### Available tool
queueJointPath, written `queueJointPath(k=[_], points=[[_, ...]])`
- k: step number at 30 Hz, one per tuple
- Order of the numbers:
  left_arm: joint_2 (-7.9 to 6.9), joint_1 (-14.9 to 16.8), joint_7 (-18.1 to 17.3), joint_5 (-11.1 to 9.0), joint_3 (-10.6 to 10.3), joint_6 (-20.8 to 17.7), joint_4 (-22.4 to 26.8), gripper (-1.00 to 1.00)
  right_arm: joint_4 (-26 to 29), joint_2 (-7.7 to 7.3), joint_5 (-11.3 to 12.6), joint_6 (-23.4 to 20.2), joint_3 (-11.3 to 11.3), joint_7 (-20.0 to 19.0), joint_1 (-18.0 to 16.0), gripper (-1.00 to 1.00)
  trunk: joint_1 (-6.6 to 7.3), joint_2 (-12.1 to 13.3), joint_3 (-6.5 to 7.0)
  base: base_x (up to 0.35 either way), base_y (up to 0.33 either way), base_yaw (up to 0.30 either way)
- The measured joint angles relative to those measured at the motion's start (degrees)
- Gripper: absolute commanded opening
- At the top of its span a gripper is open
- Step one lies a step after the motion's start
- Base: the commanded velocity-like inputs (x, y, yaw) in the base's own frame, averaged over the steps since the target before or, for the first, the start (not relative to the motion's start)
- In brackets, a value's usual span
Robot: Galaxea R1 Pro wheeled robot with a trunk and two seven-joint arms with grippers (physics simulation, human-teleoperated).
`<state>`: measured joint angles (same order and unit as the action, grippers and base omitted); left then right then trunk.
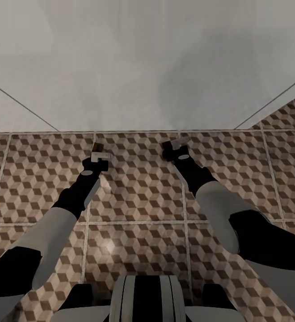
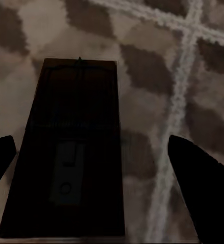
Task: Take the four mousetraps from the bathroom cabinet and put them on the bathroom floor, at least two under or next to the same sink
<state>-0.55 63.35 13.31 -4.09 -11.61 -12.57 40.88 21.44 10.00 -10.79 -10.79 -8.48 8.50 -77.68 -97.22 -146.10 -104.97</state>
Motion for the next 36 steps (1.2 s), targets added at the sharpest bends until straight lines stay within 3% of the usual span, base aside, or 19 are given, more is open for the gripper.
queueJointPath(k=[20,21,36], points=[[0.03,0.0,0.0,0.0,-0.01,0.0,-0.01,-1.0,-1.53,0.0,-0.06,0.05,0.01,-0.03,0.0,1.0,0.0,0.0,0.0,0.0,0.0,0.0],[0.04,0.0,0.01,0.0,-0.03,0.0,-0.01,1.0,-1.55,0.0,-0.07,0.05,0.01,-0.03,0.0,1.0,0.0,0.0,0.0,0.0,0.0,0.0],[0.0,0.0,0.09,0.19,-0.04,-0.06,-0.01,1.0,-1.66,0.0,-0.11,0.06,0.05,-0.04,0.0,1.0,0.0,0.0,0.0,0.0,0.0,0.0]])
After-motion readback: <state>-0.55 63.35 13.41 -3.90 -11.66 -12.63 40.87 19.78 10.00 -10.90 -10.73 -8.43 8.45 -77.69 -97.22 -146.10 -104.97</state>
